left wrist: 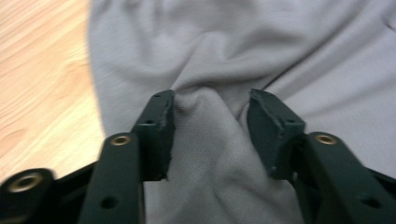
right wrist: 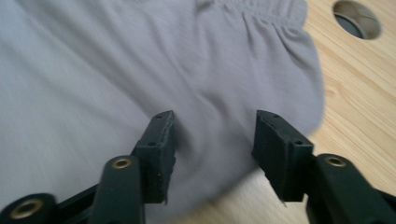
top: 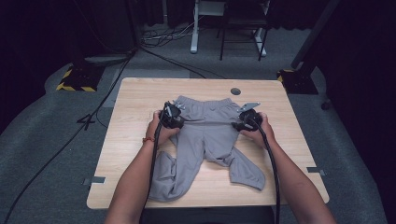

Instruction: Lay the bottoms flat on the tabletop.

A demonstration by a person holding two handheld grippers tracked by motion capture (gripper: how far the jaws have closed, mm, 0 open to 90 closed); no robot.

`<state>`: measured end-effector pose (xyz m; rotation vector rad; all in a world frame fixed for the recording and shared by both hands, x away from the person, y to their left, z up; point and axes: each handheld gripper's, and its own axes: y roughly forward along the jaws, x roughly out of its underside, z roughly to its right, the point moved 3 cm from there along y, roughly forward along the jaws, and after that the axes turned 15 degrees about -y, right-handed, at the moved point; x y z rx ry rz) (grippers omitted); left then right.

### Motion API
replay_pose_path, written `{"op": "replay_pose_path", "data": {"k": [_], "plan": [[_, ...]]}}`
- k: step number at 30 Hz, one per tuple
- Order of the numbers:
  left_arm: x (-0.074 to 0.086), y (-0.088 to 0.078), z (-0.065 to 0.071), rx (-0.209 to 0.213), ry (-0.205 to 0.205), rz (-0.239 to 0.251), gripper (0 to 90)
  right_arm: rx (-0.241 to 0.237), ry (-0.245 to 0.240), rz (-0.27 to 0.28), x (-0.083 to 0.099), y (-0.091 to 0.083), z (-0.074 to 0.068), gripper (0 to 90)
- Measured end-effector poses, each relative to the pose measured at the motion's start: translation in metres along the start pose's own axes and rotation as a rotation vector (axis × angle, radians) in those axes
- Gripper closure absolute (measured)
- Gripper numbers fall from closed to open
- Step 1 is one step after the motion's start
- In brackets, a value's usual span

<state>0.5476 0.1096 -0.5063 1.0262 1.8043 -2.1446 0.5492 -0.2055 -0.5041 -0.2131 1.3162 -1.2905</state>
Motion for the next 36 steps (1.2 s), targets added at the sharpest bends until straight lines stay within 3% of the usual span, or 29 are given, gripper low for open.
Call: {"op": "replay_pose_path", "data": {"k": [2, 3, 5, 7, 8, 10, 13, 15, 18, 20, 23, 24, 26, 32, 36], "plan": [[-0.001, -0.005, 0.005, 0.027, 0.015, 0.016, 44.0, -0.068, 0.011, 0.064, 0.004, -0.016, -0.009, 44.7], [-0.001, -0.01, 0.011, 0.08, 0.023, 0.045, 41.9, -0.093, -0.009, 0.083, 0.006, -0.027, -0.016, 43.5], [-0.001, -0.02, 0.028, 0.136, 0.056, 0.072, 40.1, -0.155, -0.067, 0.123, 0.011, -0.052, -0.035, 43.1], [-0.001, -0.029, 0.053, 0.216, 0.12, 0.096, 35.9, -0.228, -0.102, 0.152, 0.018, -0.073, -0.06, 42.0], [-0.001, -0.033, 0.069, 0.229, 0.155, 0.105, 35.7, -0.241, -0.151, 0.148, 0.023, -0.082, -0.074, 42.0], [-0.001, -0.038, 0.099, 0.278, 0.239, 0.104, 34.3, -0.299, -0.188, 0.152, 0.031, -0.097, -0.099, 41.3], [-0.003, -0.037, 0.139, 0.291, 0.354, 0.1, 34.0, -0.345, -0.212, 0.139, 0.039, -0.108, -0.128, 39.2], [-0.005, -0.027, 0.152, 0.248, 0.381, 0.074, 36.1, -0.359, -0.229, 0.113, 0.043, -0.109, -0.14, 38.6], [-0.01, -0.007, 0.155, 0.213, 0.366, 0.036, 44.2, -0.328, -0.209, 0.08, 0.048, -0.103, -0.144, 42.8], [-0.013, 0.003, 0.151, 0.193, 0.333, 0.027, 47.7, -0.341, -0.179, 0.087, 0.049, -0.102, -0.143, 46.9], [-0.016, 0.017, 0.142, 0.164, 0.307, 0.011, 53.6, -0.359, -0.175, 0.093, 0.051, -0.104, -0.142, 75.7], [-0.017, 0.019, 0.139, 0.183, 0.287, 0.018, 55.1, -0.345, -0.198, 0.077, 0.053, -0.103, -0.143, 80.1], [-0.02, 0.022, 0.135, 0.161, 0.274, 0.026, 61.3, -0.352, -0.207, 0.077, 0.053, -0.105, -0.144, 87.7], [-0.029, 0.031, 0.121, 0.151, 0.195, 0.039, 75.6, -0.404, -0.209, 0.11, 0.057, -0.112, -0.145, 90.0], [-0.034, 0.035, 0.111, 0.119, 0.187, 0.043, 82.0, -0.427, -0.223, 0.139, 0.055, -0.119, -0.148, 90.0]]}}
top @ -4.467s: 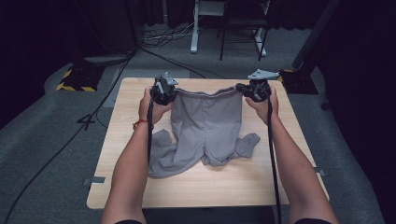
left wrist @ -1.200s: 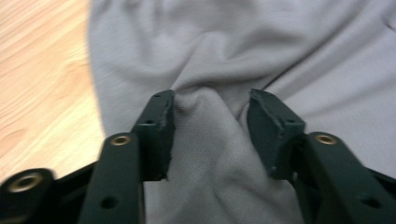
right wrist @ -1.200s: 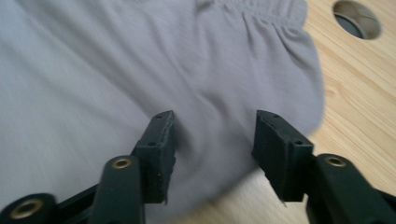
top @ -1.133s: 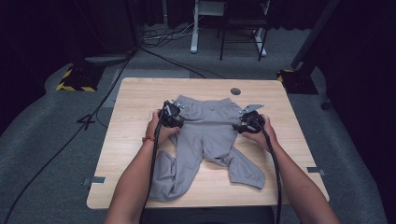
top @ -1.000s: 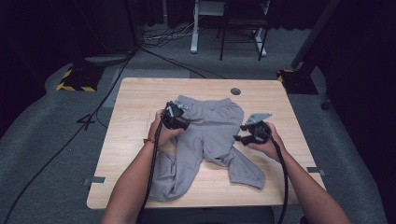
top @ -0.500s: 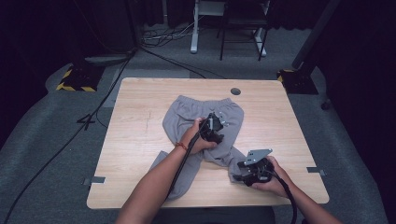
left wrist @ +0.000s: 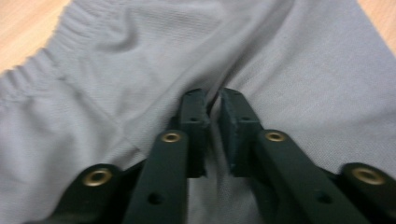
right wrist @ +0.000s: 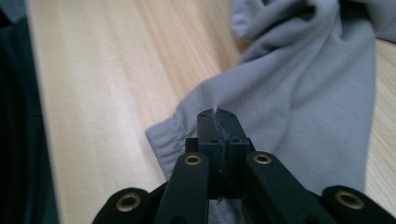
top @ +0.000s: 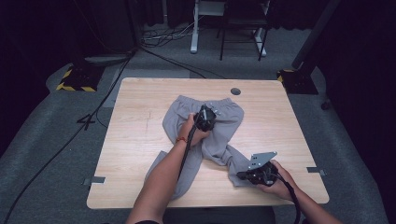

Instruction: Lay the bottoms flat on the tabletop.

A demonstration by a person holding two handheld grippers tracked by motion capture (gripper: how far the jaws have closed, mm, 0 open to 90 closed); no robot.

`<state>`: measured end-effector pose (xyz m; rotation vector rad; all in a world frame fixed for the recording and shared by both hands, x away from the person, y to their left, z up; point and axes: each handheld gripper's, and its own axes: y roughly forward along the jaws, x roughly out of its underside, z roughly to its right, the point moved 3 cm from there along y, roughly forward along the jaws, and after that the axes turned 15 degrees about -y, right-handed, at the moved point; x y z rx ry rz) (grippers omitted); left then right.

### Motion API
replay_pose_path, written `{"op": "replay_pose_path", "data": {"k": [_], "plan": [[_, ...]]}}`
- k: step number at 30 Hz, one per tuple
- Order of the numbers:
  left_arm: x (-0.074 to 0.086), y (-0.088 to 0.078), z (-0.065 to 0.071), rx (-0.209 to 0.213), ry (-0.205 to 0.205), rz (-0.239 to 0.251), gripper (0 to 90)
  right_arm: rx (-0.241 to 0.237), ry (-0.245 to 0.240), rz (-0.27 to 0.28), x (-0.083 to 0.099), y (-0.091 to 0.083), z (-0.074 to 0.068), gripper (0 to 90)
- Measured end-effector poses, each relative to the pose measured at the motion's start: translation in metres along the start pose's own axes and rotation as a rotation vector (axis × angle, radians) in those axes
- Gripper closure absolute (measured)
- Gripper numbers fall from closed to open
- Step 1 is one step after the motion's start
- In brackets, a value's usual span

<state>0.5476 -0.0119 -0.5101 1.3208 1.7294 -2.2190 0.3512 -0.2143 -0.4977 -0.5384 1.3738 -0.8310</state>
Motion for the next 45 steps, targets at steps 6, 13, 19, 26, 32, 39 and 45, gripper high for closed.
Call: {"op": "replay_pose_path", "data": {"k": [6, 13, 19, 26, 32, 39, 45], "plan": [[-0.001, -0.001, -0.033, -0.105, -0.07, -0.018, 84.5, -0.062, -0.045, 0.03, -0.009, -0.008, -0.024, 90.0], [0.003, -0.007, -0.061, -0.181, -0.134, -0.037, 80.9, -0.215, -0.108, 0.075, -0.021, -0.003, -0.062, 90.0], [0.004, -0.009, -0.067, -0.203, -0.161, -0.03, 77.0, -0.365, -0.201, 0.149, -0.045, -0.008, -0.09, 90.0], [0.012, -0.047, -0.065, -0.109, -0.138, 0.069, 56.2, -0.339, -0.188, 0.124, -0.056, 0.005, -0.082, 71.7], [0.064, -0.101, -0.049, 0.015, -0.058, 0.096, 49.4, -0.139, -0.051, 0.148, -0.067, 0.003, -0.034, 51.2], [0.129, -0.122, -0.033, 0.076, -0.022, 0.032, 48.1, 0.06, 0.077, 0.077, -0.077, 0.043, 0.04, 47.7], [0.139, -0.109, -0.026, 0.084, -0.041, 0.027, 46.0, 0.077, 0.14, -0.05, -0.069, 0.078, 0.064, 55.3]]}}
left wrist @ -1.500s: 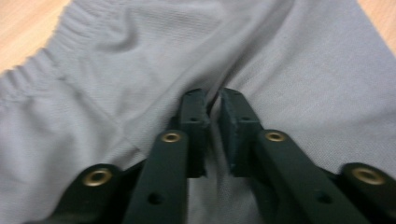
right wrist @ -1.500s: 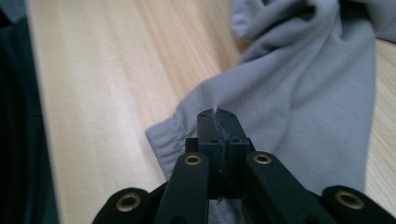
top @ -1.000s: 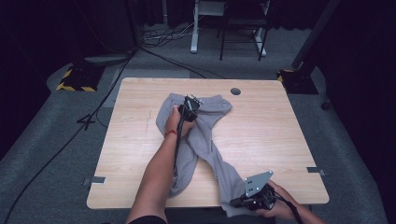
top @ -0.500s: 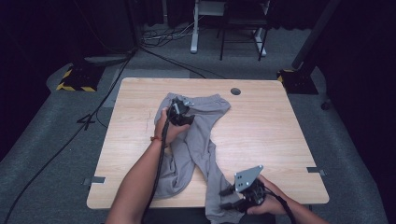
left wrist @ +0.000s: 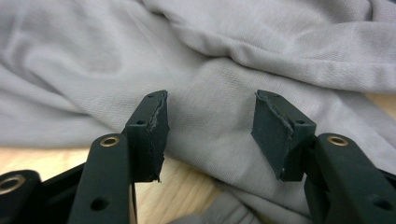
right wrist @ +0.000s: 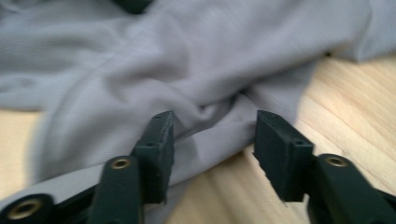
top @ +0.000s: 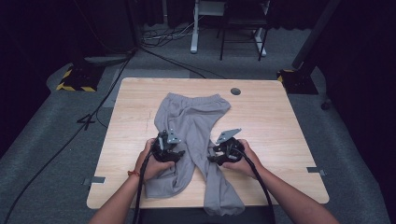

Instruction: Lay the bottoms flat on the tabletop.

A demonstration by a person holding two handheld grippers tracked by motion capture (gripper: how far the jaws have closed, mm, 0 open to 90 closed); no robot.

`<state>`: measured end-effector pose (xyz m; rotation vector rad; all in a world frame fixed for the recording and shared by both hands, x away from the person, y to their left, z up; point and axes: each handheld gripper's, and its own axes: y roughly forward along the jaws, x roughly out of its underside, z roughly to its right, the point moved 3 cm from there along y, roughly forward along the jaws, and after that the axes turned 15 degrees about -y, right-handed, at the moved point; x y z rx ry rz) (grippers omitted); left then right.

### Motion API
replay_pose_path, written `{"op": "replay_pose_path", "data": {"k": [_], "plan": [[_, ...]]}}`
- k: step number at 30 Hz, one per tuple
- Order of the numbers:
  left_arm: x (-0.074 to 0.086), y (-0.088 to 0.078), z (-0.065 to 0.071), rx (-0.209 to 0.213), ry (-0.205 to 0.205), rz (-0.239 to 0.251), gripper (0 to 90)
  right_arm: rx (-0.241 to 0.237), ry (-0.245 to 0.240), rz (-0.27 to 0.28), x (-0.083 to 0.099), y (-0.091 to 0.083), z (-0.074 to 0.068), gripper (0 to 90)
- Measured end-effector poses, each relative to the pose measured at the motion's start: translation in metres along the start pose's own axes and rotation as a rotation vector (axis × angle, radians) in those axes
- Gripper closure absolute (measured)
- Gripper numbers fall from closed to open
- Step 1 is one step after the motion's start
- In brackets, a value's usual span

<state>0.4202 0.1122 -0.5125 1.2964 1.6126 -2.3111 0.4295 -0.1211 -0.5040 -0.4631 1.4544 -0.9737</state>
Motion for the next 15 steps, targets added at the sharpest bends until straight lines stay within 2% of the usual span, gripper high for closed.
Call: {"op": "replay_pose_path", "data": {"k": [1, 2, 4, 6, 8, 9, 12, 13, 15], "plan": [[-0.001, 0.002, -0.001, 0.006, -0.019, 0.003, 46.0, 0.013, 0.006, -0.02, 0.003, 0.002, 0.003, 57.2], [-0.003, 0.003, -0.002, 0.0, -0.028, 0.007, 45.3, 0.02, 0.012, -0.011, 0.005, 0.001, 0.006, 61.6], [-0.005, 0.006, -0.004, -0.009, -0.042, 0.022, 45.9, 0.067, -0.001, -0.038, 0.011, -0.004, 0.012, 64.3], [-0.008, 0.009, -0.007, -0.012, -0.058, 0.031, 45.8, 0.126, 0.018, -0.06, 0.02, -0.011, 0.023, 64.7], [-0.011, 0.013, -0.011, -0.009, -0.081, 0.044, 45.7, 0.159, 0.042, -0.072, 0.03, -0.017, 0.034, 64.7], [-0.014, 0.015, -0.013, -0.008, -0.085, 0.045, 45.7, 0.189, 0.042, -0.089, 0.035, -0.021, 0.04, 65.0], [-0.023, 0.022, -0.02, -0.026, -0.102, 0.046, 45.8, 0.239, 0.104, -0.105, 0.053, -0.031, 0.061, 65.1], [-0.027, 0.024, -0.021, -0.028, -0.101, 0.035, 45.8, 0.26, 0.119, -0.114, 0.059, -0.035, 0.068, 65.1], [-0.034, 0.029, -0.024, -0.054, -0.095, 0.045, 45.8, 0.297, 0.156, -0.129, 0.072, -0.044, 0.082, 65.0]]}}
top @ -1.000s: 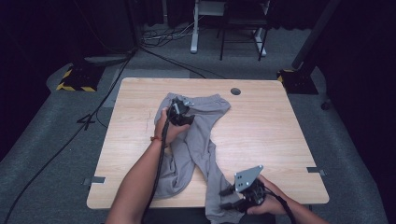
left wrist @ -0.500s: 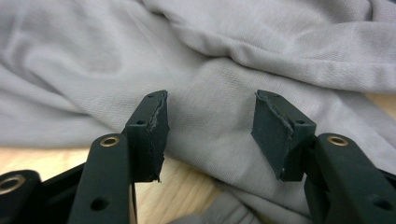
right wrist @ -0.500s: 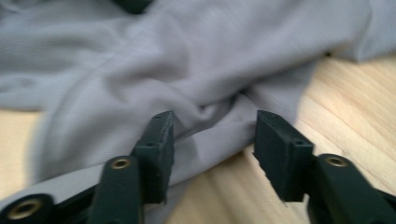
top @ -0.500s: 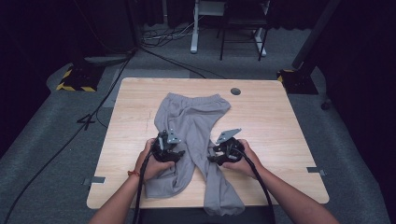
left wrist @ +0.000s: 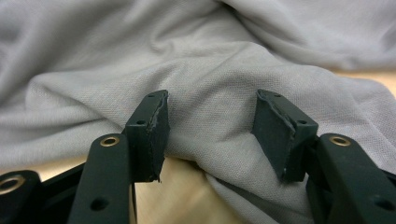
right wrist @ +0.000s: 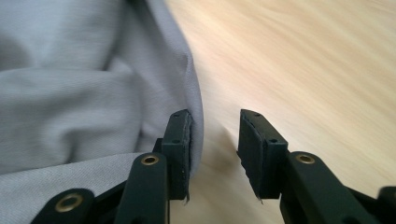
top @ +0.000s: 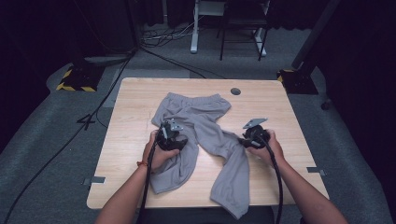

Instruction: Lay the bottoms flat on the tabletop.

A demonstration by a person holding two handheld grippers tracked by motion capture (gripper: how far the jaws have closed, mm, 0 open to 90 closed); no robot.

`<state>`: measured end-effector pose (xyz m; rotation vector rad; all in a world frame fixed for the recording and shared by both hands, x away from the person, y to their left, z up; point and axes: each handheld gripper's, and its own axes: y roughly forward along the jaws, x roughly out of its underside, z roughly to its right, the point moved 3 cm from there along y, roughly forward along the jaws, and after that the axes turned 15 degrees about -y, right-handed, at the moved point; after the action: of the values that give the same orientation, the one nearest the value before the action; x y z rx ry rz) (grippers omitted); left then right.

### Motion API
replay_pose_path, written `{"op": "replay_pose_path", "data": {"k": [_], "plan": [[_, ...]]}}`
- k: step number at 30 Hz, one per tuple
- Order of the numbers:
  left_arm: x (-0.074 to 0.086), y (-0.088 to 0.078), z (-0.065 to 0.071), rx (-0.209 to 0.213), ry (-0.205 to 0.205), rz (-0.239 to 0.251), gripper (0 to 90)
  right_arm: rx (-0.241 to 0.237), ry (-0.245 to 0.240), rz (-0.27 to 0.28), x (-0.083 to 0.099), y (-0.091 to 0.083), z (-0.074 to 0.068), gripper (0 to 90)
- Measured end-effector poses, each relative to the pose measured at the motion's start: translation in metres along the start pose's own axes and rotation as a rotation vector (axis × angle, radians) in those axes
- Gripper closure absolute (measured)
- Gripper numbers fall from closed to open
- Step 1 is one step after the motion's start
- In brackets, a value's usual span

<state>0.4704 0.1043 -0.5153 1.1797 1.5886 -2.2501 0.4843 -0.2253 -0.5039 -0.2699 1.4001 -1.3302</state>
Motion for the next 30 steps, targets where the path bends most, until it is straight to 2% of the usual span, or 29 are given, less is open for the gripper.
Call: {"op": "replay_pose_path", "data": {"k": [1, 4, 6, 8, 11, 14, 19, 21, 22, 26, 27, 30], "plan": [[-0.002, 0.001, -0.001, -0.001, -0.003, -0.008, 45.8, -0.012, 0.044, -0.005, 0.007, -0.002, 0.009, 64.2], [-0.01, 0.008, -0.007, -0.002, -0.031, -0.011, 45.8, 0.004, 0.068, -0.024, 0.022, -0.009, 0.021, 63.6], [-0.015, 0.011, -0.012, -0.012, -0.048, -0.013, 45.6, 0.009, 0.102, -0.033, 0.033, -0.014, 0.029, 63.5], [-0.016, 0.011, -0.016, 0.0, -0.074, -0.02, 46.0, 0.032, 0.128, -0.047, 0.044, -0.02, 0.036, 63.5], [-0.012, 0.006, -0.014, -0.002, -0.061, -0.031, 45.9, 0.021, 0.179, -0.058, 0.062, -0.029, 0.044, 61.4], [-0.002, -0.006, -0.01, 0.019, -0.017, -0.057, 43.5, -0.009, 0.209, -0.074, 0.077, -0.04, 0.046, 57.8], [0.019, -0.031, -0.004, 0.056, 0.024, -0.07, 43.1, -0.053, 0.223, -0.129, 0.096, -0.056, 0.046, 52.8], [0.027, -0.041, -0.001, 0.059, 0.046, -0.071, 41.9, -0.065, 0.209, -0.135, 0.098, -0.059, 0.043, 50.5], [0.03, -0.046, 0.001, 0.066, 0.053, -0.064, 41.3, -0.062, 0.192, -0.118, 0.096, -0.062, 0.042, 49.4], [0.044, -0.061, 0.01, 0.083, 0.07, -0.056, 39.4, -0.024, 0.097, 0.046, 0.068, -0.076, 0.038, 48.4], [0.049, -0.065, 0.013, 0.087, 0.074, -0.054, 37.9, -0.016, 0.072, 0.089, 0.059, -0.077, 0.038, 48.3], [0.063, -0.072, 0.022, 0.09, 0.083, -0.056, 34.4, 0.004, 0.001, 0.167, 0.029, -0.072, 0.037, 47.1]]}}
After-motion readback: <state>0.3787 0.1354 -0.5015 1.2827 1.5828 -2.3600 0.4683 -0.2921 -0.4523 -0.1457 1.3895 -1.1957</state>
